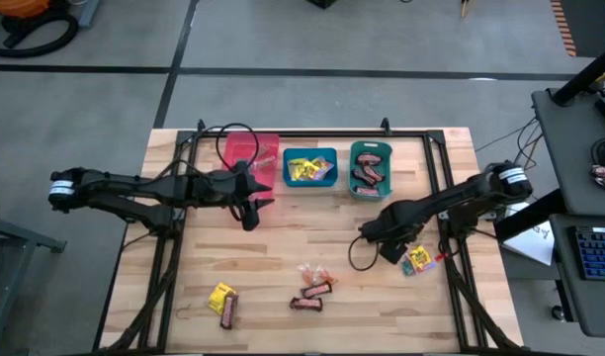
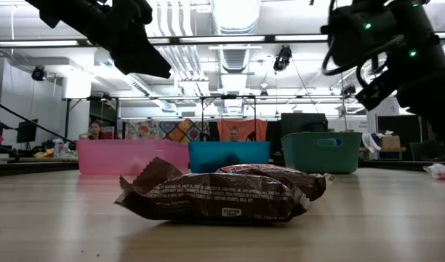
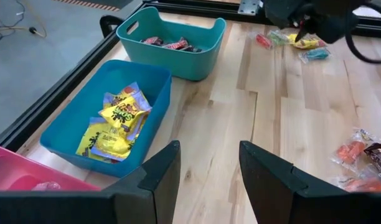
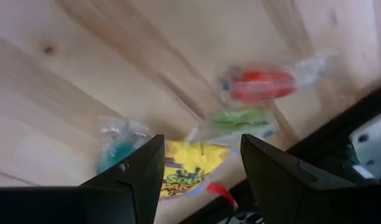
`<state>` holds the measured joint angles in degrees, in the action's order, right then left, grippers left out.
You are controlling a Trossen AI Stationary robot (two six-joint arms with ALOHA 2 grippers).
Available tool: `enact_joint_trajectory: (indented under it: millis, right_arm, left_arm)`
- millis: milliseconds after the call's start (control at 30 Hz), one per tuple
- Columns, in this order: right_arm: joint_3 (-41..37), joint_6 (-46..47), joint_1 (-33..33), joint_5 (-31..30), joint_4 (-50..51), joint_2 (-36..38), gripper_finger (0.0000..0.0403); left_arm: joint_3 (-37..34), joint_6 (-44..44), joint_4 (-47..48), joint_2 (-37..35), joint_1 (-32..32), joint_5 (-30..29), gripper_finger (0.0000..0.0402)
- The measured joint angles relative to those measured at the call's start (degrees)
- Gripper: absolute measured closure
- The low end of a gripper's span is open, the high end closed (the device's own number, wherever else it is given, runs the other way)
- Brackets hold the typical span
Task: Sort candy
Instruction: Put the red candy into the red bin
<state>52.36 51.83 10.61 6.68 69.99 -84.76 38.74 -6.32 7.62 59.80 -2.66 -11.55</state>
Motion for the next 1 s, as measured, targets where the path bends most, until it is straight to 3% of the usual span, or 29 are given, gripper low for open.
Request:
enact_joint_trajectory:
  millis: [267, 500, 733, 833, 1000]
  right_arm:
    - [-9.06, 13.75, -3.25, -9.30, -1.68, 9.35, 0.0200]
    - [-18.66, 20.43, -4.39, -10.69, -12.77, 14.20, 0.0200]
    - [-23.05, 20.78, -4.37, -11.72, -21.46, 15.04, 0.0201]
    - [-22.97, 20.69, -4.37, -12.88, -22.40, 15.02, 0.0220]
    - [-21.44, 19.35, -4.39, -14.31, -22.76, 14.89, 0.0288]
  left_arm:
    - [-0.02, 0.01, -1.33, 0.02, 0.00, -0.03, 0.0254]
    - [-0.02, -0.01, -1.40, 0.02, 0.00, -0.03, 0.0254]
    - [-0.02, -0.03, -1.62, 0.02, 0.00, -0.04, 0.0254]
    - [-0.02, -0.19, -1.74, 0.02, 0.00, -0.07, 0.0254]
    - [-0.02, -0.42, -2.17, 0.30, 0.00, -0.06, 0.0254]
